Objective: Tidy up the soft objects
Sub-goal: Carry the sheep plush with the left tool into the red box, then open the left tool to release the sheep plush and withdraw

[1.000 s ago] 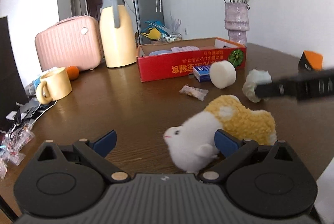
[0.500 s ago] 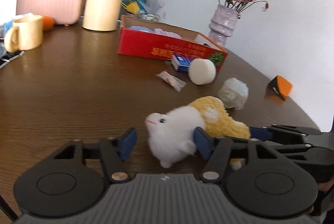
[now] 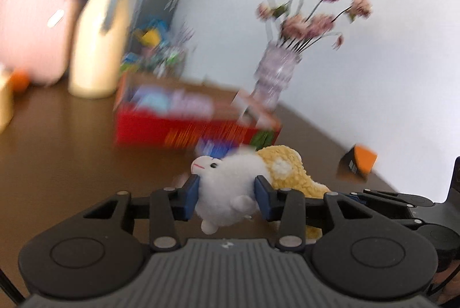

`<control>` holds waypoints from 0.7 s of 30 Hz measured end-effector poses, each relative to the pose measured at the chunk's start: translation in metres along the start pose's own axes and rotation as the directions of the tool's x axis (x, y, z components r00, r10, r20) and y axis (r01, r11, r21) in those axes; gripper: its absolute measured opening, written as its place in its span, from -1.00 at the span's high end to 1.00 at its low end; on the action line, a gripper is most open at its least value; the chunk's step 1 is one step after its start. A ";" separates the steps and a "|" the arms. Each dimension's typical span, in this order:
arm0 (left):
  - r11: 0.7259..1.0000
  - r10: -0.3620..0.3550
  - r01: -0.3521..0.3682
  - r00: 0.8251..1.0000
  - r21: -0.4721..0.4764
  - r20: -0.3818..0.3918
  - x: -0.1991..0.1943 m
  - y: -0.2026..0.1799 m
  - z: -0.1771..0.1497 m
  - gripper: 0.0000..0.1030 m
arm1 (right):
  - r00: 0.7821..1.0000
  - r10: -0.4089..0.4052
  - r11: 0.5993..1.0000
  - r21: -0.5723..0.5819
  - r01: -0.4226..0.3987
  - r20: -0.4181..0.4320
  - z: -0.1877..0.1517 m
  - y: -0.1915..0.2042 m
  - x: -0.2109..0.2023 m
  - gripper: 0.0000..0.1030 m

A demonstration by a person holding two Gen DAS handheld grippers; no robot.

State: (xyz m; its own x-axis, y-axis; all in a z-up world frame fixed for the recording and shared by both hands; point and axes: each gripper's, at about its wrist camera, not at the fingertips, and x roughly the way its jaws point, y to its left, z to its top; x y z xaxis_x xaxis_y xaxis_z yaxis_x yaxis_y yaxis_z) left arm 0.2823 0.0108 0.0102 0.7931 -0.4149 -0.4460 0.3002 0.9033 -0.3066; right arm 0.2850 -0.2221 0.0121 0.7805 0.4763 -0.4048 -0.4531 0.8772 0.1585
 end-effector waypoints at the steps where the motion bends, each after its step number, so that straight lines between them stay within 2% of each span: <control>1: 1.000 -0.017 0.016 1.000 0.020 0.021 0.008 -0.005 0.016 0.18 | 1.000 -0.014 1.000 -0.002 0.014 0.018 0.014 -0.009 0.003 0.25; 3: 0.997 -0.044 0.041 0.998 0.071 0.040 0.038 -0.015 0.053 0.19 | 0.998 -0.047 0.999 0.014 0.046 0.049 0.046 -0.039 0.019 0.25; 5: 0.994 -0.061 0.059 0.998 0.088 0.024 0.076 -0.021 0.088 0.18 | 0.996 -0.074 0.996 0.050 0.072 0.045 0.075 -0.070 0.041 0.25; 8: 0.993 -0.077 0.080 0.996 0.082 -0.043 0.147 -0.022 0.139 0.18 | 0.994 -0.113 0.988 0.109 0.112 0.000 0.111 -0.119 0.085 0.25; 11: 0.997 -0.074 0.079 0.987 0.028 -0.141 0.226 -0.015 0.176 0.19 | 0.984 -0.155 0.972 0.165 0.168 -0.088 0.134 -0.164 0.138 0.25; 16: 0.999 -0.014 0.000 0.952 -0.044 -0.304 0.323 0.001 0.182 0.24 | 0.942 -0.261 0.955 0.086 0.283 -0.210 0.137 -0.189 0.205 0.25; 19: 0.997 0.045 -0.062 0.934 -0.035 -0.354 0.351 0.002 0.176 0.23 | 0.911 -0.328 0.943 -0.028 0.332 -0.250 0.129 -0.180 0.228 0.19; 21: 0.996 0.075 -0.085 0.933 -0.013 -0.352 0.354 0.001 0.172 0.23 | 0.902 -0.353 0.935 -0.067 0.348 -0.249 0.124 -0.175 0.233 0.11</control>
State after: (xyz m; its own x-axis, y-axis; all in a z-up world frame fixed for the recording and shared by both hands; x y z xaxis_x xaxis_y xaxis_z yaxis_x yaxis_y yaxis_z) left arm 0.6541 -0.1166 -0.0034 0.5763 -0.3577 -0.7348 0.2250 0.9338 -0.2781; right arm 0.6000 -0.2575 0.0011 0.7566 0.1049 -0.6455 -0.1812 0.9820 -0.0528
